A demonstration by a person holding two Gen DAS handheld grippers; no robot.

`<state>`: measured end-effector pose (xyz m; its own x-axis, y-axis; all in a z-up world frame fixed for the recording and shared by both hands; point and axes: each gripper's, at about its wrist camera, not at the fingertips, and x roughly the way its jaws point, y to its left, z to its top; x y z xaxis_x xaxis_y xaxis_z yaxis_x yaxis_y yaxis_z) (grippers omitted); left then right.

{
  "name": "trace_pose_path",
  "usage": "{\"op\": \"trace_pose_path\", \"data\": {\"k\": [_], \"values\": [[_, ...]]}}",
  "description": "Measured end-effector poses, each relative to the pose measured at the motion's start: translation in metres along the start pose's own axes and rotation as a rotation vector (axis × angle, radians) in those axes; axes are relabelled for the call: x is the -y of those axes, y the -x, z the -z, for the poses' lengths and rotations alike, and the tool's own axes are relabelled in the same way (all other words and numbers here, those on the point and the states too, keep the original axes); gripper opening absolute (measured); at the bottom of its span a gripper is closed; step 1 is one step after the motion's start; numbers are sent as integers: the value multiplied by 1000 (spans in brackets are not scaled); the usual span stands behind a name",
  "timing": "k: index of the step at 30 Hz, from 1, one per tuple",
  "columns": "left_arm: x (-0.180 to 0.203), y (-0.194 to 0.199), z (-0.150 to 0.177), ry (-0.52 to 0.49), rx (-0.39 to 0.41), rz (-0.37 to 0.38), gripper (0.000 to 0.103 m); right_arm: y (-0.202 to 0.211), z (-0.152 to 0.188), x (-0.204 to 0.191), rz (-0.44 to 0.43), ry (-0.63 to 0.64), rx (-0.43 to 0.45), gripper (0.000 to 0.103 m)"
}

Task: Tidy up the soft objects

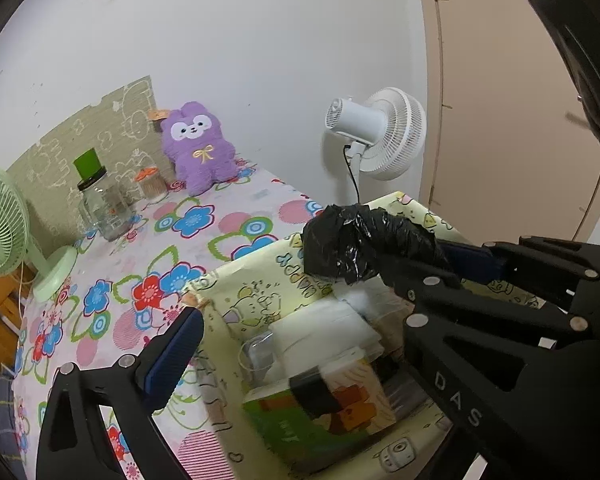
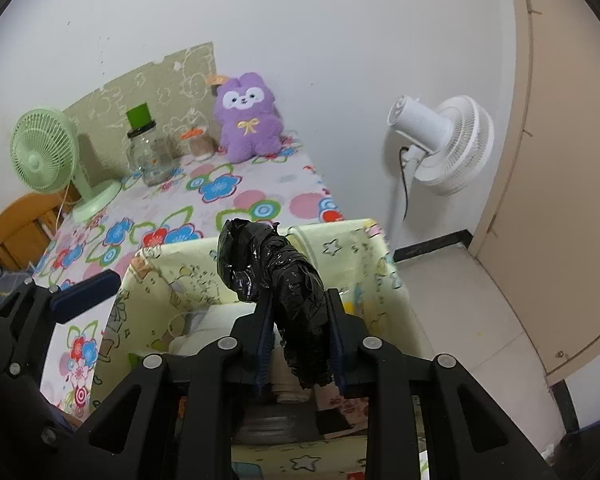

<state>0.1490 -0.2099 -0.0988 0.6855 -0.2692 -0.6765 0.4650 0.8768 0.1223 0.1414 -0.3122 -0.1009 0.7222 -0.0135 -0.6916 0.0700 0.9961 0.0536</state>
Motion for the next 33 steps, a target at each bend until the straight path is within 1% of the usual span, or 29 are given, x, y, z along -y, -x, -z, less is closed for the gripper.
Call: {"op": "trace_pose_path", "data": {"k": [1, 2, 3, 4, 5, 9, 11, 13, 17, 20, 25, 27, 30, 33], "values": [[-1, 1, 1, 2, -3, -3, 102, 0, 0, -1, -5, 0, -3, 35], [-3, 1, 2, 5, -6, -7, 102, -1, 0, -3, -8, 1, -7, 43], [-4, 2, 3, 8, -7, -9, 102, 0, 1, -5, -10, 3, -7, 47], [-6, 4, 4, 13, -6, -10, 102, 1, 1, -6, -14, 4, -4, 56], [-9, 5, 5, 18, -5, -10, 102, 2, 1, -8, -18, 4, 0, 62], [-18, 13, 9, 36, 1, -17, 102, 9, 2, -17, -25, 12, 11, 66], [-23, 18, 11, 44, 6, -24, 102, 11, 2, -22, -24, 15, 13, 74], [-29, 24, 14, 57, 12, -30, 102, 15, 2, -28, -13, 19, 20, 77], [-45, 37, 20, 103, 23, -45, 102, 25, 2, -39, -20, 20, 33, 80], [-52, 47, 25, 112, 39, -67, 102, 31, 3, -50, -24, 29, 38, 82], [-65, 66, 34, 124, 61, -93, 103, 42, 5, -70, -32, 59, 50, 82], [-72, 73, 37, 137, 71, -96, 103, 49, 7, -78, -39, 70, 63, 83], [-81, 85, 44, 160, 81, -126, 103, 57, 8, -89, -48, 83, 77, 83], [-94, 97, 50, 190, 96, -137, 103, 65, 9, -100, -49, 96, 91, 83]]}}
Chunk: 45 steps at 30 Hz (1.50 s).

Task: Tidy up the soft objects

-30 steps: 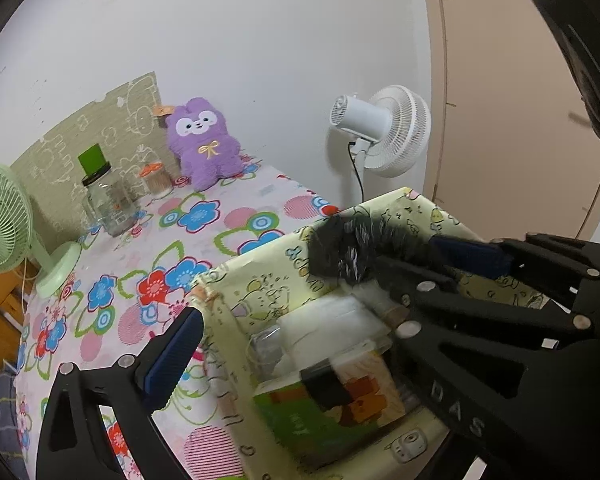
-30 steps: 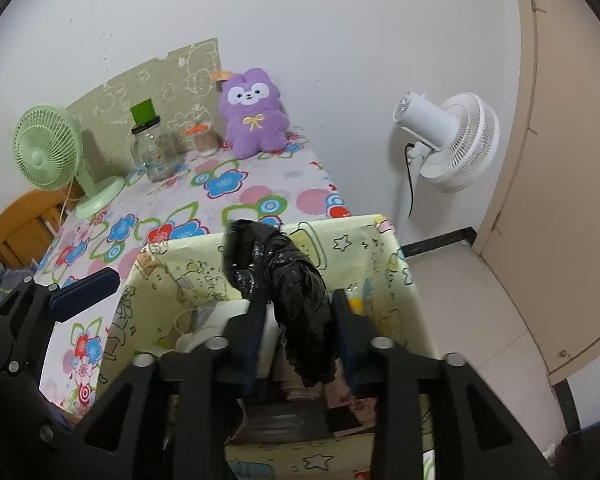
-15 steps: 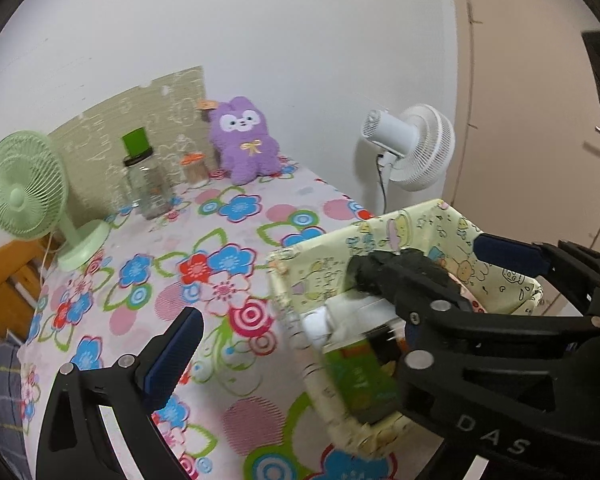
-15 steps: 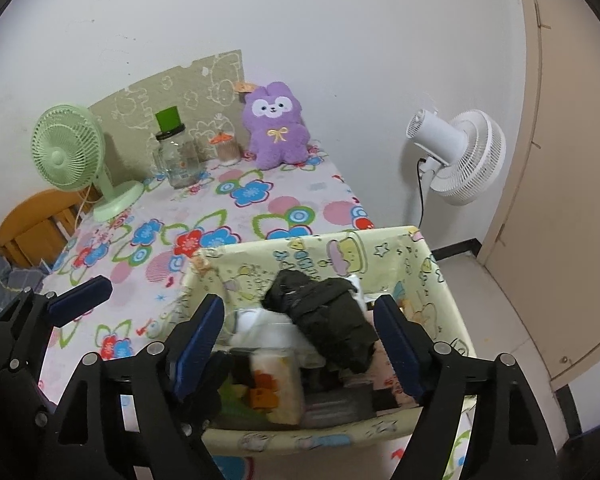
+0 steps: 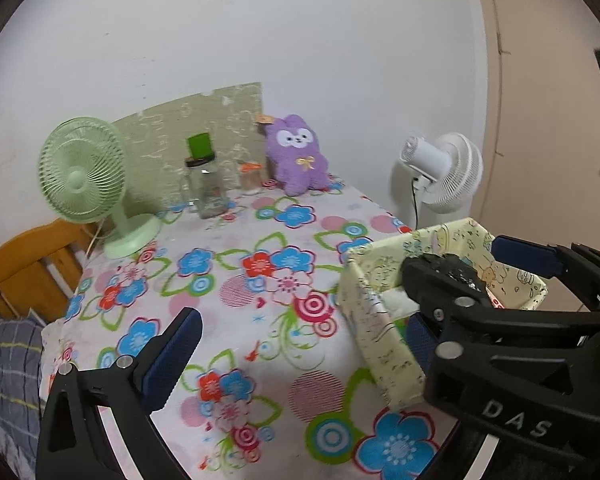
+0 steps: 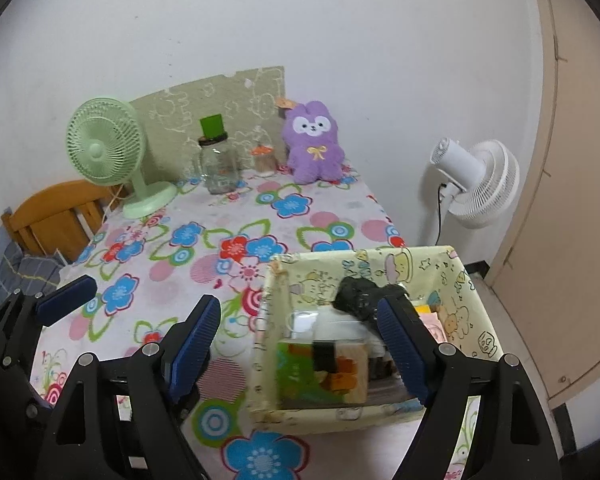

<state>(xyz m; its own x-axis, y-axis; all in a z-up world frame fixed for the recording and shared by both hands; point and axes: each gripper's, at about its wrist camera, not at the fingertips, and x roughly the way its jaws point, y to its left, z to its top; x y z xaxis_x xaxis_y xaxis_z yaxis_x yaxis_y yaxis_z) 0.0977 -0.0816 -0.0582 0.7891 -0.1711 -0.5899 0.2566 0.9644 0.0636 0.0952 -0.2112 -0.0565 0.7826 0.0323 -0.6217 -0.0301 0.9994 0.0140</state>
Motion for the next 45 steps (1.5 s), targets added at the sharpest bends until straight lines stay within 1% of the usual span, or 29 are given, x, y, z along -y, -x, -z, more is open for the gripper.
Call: {"op": "trace_pose_path", "data": {"k": [4, 8, 15, 21, 24, 30, 38, 45], "values": [[-19, 13, 3, 42, 18, -31, 103, 10, -1, -13, -7, 13, 18, 84], [-38, 27, 7, 77, 35, -63, 103, 19, -1, -25, -22, 19, 39, 88], [-69, 55, 18, 153, 65, -119, 103, 39, -1, -46, -41, 48, 74, 88], [-86, 84, 24, 200, 101, -154, 103, 60, 0, -53, -55, 52, 120, 88], [-93, 97, 27, 226, 118, -156, 103, 73, 1, -54, -54, 59, 148, 90], [-99, 119, 34, 249, 161, -186, 103, 94, 5, -57, -47, 71, 198, 94], [-93, 133, 38, 241, 194, -195, 103, 106, 13, -61, -56, 82, 218, 94], [-90, 136, 39, 238, 200, -199, 103, 110, 15, -59, -63, 78, 226, 94]]}}
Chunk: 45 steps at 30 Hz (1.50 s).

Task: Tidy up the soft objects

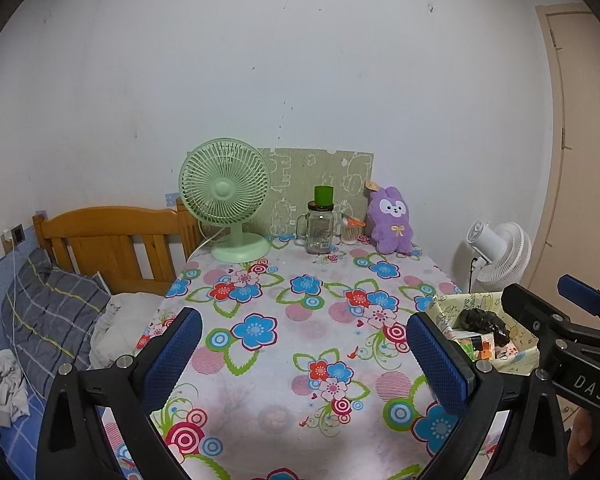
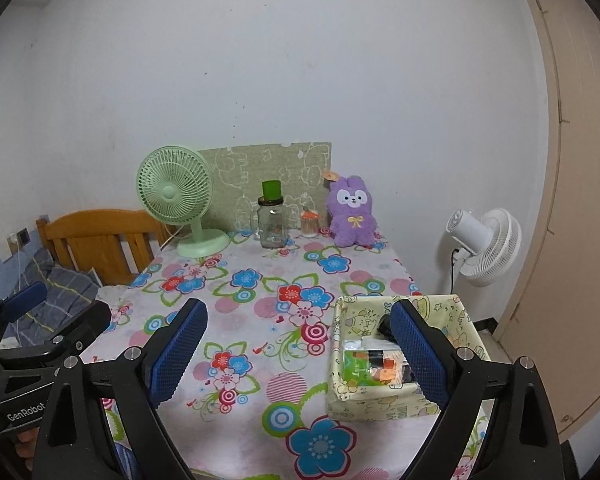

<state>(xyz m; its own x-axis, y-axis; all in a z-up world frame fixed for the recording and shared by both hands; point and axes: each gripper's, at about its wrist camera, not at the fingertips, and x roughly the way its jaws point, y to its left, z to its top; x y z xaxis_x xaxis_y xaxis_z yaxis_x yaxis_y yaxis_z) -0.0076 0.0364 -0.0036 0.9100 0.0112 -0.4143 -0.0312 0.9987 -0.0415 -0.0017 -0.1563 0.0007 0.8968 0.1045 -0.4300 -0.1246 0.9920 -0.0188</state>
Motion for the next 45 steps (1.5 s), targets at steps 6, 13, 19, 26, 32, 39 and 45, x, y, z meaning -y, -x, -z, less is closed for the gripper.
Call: {"op": "trace_pose_path", "data": {"k": [6, 13, 19, 26, 32, 39, 45], "values": [[2, 1, -2, -5, 1, 1, 103, 1, 0, 0, -1, -2, 0, 95], [5, 2, -5, -12, 2, 3, 103, 1, -1, 3, -2, -11, 2, 95], [5, 2, -5, -13, 1, 3, 103, 1, -1, 3, -2, -14, 1, 95], [6, 2, -6, -14, 0, 2, 103, 1, -1, 4, -1, -21, 2, 95], [6, 3, -6, -15, 1, 2, 103, 1, -1, 4, -2, -21, 2, 95], [6, 2, -6, -14, 1, 2, 103, 1, -1, 4, 0, -22, 3, 95], [7, 2, -6, -15, 0, 2, 103, 1, 0, 4, 3, -26, 2, 95]]}}
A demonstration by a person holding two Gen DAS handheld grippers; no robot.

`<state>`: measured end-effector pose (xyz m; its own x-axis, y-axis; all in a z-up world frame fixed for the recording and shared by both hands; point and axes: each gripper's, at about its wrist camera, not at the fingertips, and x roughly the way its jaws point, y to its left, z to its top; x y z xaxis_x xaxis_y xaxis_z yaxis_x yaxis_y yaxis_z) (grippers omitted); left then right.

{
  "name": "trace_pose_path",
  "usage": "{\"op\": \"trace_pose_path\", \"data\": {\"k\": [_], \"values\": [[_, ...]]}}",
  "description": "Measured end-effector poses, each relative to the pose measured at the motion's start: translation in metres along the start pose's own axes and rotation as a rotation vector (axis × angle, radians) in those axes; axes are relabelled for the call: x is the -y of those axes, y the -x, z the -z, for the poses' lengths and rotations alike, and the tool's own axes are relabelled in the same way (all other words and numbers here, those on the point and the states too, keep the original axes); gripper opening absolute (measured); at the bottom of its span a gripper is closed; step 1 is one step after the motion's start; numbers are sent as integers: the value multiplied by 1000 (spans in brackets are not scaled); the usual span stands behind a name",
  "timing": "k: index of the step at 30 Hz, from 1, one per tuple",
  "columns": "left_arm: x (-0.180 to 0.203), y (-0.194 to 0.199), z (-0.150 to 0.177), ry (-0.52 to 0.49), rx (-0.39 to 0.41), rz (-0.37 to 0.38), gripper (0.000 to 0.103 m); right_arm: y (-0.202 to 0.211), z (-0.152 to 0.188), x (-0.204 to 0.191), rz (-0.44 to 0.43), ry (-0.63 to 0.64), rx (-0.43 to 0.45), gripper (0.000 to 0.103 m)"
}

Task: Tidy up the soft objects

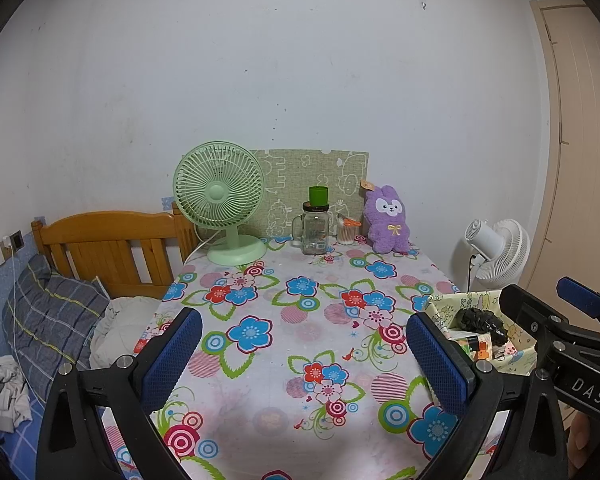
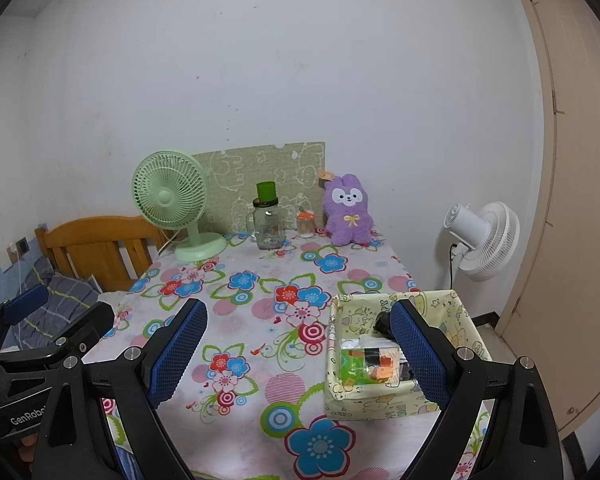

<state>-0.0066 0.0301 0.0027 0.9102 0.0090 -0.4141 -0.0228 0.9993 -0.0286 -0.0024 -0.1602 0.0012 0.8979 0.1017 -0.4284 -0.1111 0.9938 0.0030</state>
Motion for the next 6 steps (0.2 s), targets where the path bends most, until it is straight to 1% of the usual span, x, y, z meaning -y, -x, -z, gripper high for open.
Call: {"op": "trace_pose_path", "data": {"k": [6], "values": [[1, -1, -1, 0, 1, 0, 103, -1, 0, 0, 1, -4, -1, 95]]}}
